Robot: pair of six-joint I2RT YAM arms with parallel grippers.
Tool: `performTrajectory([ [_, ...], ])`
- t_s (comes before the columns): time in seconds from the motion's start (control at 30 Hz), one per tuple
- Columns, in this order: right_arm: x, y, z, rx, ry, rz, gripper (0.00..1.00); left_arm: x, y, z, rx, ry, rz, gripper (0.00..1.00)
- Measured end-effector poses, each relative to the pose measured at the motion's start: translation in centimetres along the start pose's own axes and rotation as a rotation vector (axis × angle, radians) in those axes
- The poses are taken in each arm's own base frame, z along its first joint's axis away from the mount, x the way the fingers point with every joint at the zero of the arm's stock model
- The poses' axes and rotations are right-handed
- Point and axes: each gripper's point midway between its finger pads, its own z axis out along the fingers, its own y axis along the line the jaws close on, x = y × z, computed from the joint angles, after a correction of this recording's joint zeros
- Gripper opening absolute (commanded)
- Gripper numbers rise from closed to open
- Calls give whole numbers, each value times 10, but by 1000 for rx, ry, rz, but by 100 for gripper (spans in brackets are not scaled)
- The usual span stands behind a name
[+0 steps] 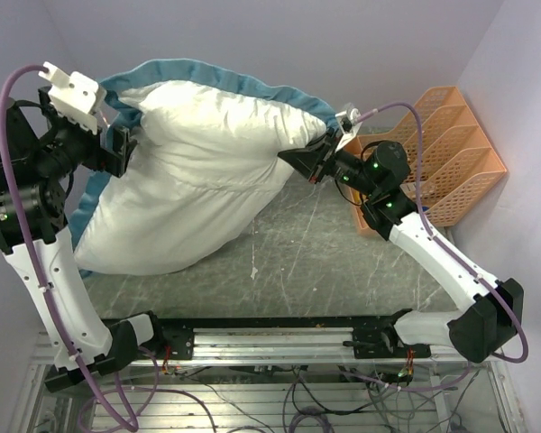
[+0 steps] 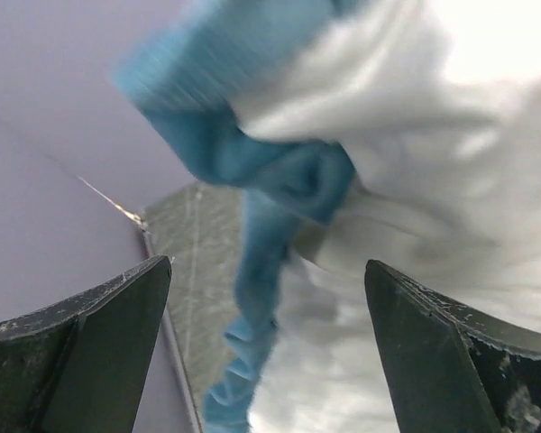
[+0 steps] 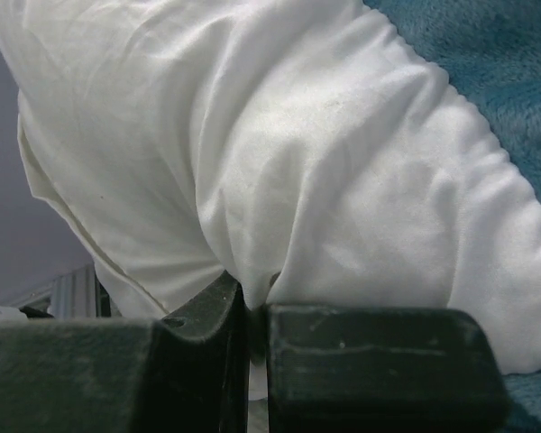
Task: Remove the pillowcase from the pillow
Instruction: Pick up the pillow at the center of the board.
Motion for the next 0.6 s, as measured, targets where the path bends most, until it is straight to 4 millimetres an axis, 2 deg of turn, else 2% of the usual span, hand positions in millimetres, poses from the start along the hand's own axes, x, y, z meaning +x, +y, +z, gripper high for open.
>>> performTrajectory([
  [0.13, 0, 2, -3, -21, 2, -11, 0, -19, 17, -1, -56, -21, 24, 100],
  [0.23, -1, 7, -6, -41, 4, -27, 0, -14, 29, 2, -47, -1, 31, 99],
  [0.37, -3, 12, -10, -56, 3, -46, 0, 31, 52, 6, 23, 111, 13, 98],
  [0.43, -5, 13, -11, -58, -1, -54, 0, 62, 56, 16, 90, 172, -25, 98],
  [0.5, -5, 12, -11, -54, 1, -57, 0, 85, 48, 21, 155, 209, -50, 99],
  [0.6, -3, 8, -11, -31, 7, -64, 0, 97, 30, 20, 227, 217, -54, 98],
])
